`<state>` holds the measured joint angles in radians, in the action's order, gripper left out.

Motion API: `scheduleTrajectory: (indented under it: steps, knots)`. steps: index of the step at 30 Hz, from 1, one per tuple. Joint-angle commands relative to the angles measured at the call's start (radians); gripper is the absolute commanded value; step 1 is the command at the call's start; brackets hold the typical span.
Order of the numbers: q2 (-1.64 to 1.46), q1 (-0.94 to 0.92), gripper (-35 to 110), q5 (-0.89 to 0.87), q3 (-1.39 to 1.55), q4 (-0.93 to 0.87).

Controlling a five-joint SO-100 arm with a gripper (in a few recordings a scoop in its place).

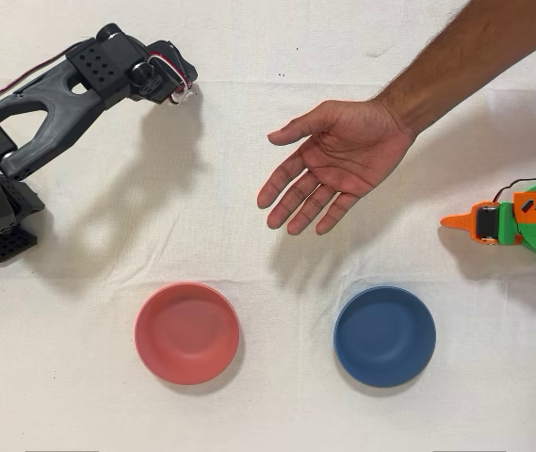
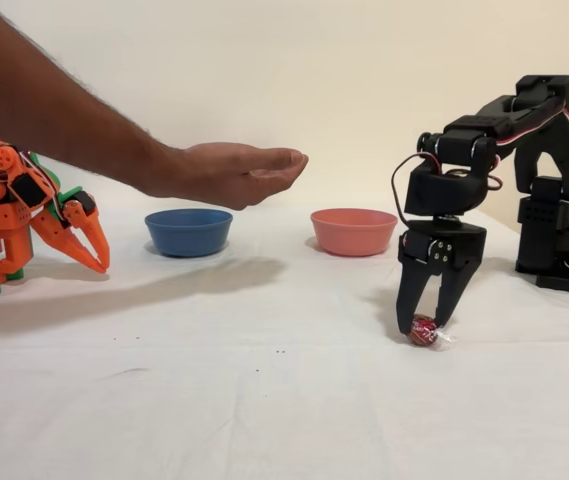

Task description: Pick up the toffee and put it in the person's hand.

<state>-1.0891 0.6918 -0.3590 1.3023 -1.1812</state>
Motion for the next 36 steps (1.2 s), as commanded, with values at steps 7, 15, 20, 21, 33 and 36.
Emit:
scheduleTrajectory:
  steps: [7, 15, 20, 21, 33, 36]
  knots:
    - [-0.015, 0.011, 20, -0.028, -0.08, -0.003]
    - [-0.012, 0.015, 13, -0.066, -0.078, 0.04]
    - [-0.02, 0.02, 10, -0.058, -0.08, 0.054]
    - [-0.023, 0.021, 10, -0.055, -0.077, 0.054]
    - [-0.227, -0.008, 13, -0.008, 0.032, 0.126]
    - [-0.285, -0.031, 14, 0.012, 0.044, 0.126]
